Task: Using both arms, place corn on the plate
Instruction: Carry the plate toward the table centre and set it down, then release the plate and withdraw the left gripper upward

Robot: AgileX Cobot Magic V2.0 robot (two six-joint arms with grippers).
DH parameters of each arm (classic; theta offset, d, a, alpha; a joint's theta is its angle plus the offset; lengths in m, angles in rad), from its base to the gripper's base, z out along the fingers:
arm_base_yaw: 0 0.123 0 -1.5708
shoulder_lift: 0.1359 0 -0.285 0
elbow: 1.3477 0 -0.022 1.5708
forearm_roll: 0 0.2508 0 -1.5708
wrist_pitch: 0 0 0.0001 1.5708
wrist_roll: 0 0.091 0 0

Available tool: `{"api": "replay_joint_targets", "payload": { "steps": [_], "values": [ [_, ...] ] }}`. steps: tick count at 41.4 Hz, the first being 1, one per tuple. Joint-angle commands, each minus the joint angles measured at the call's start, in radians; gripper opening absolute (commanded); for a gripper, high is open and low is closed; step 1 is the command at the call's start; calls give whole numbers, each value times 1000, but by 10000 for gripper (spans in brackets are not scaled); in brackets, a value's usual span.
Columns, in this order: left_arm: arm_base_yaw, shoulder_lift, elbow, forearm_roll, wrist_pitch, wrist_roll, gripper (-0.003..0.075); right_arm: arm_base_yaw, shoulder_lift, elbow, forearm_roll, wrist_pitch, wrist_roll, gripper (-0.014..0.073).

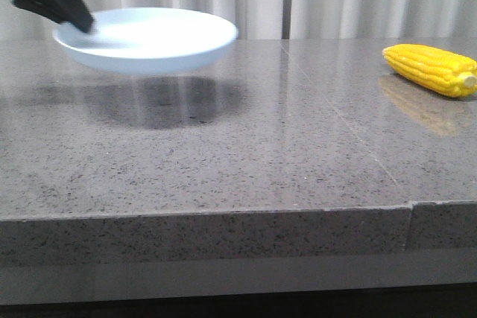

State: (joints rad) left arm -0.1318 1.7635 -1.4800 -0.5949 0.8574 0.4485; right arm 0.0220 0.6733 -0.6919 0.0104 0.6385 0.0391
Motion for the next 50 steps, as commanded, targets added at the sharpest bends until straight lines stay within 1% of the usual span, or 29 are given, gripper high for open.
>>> {"api": "replay_joint_targets", "payload": {
  "steps": [1, 8, 16, 18, 21, 24, 25, 29, 32, 38, 43, 46, 50],
  "values": [
    [-63, -26, -28, -47, -53, 2, -20, -1, 9, -32, -10, -58, -8, 477],
    [-130, 22, -28, -47, -89, 2, -20, -1, 9, -32, -10, -58, -8, 477],
    [-142, 63, -28, -47, -122, -15, -19, -1, 9, -32, -10, -58, -8, 477],
    [-142, 71, -28, -47, -127, -16, -4, -1, 9, -32, -10, -58, -8, 477],
    [-142, 72, -28, -45, -129, -16, 77, -1, 9, -32, -10, -58, -8, 477],
    [-142, 71, -28, -42, -127, -16, 218, -1, 9, -32, -10, -58, -8, 477],
    [-142, 71, -28, -42, -127, -16, 281, -1, 9, -32, -10, -58, -8, 477],
    [-138, 67, -28, -42, -125, -16, 442, -1, 9, -32, -10, -58, -8, 477],
    [-136, 44, -28, -39, -121, -16, 490, -1, 9, -32, -10, -58, -8, 477],
    [-144, -49, -28, 12, -104, -16, 491, -1, 9, -32, -10, -58, -8, 477],
    [-189, -152, -28, 96, -61, -18, 491, -1, 9, -32, -10, -58, -8, 477],
    [-225, -211, -28, 163, -25, -39, 491, -1, 9, -32, -10, -58, -8, 477],
    [-283, -293, -24, 308, 6, -111, 491, -1, 9, -32, -10, -58, -8, 477]
  ]
}}
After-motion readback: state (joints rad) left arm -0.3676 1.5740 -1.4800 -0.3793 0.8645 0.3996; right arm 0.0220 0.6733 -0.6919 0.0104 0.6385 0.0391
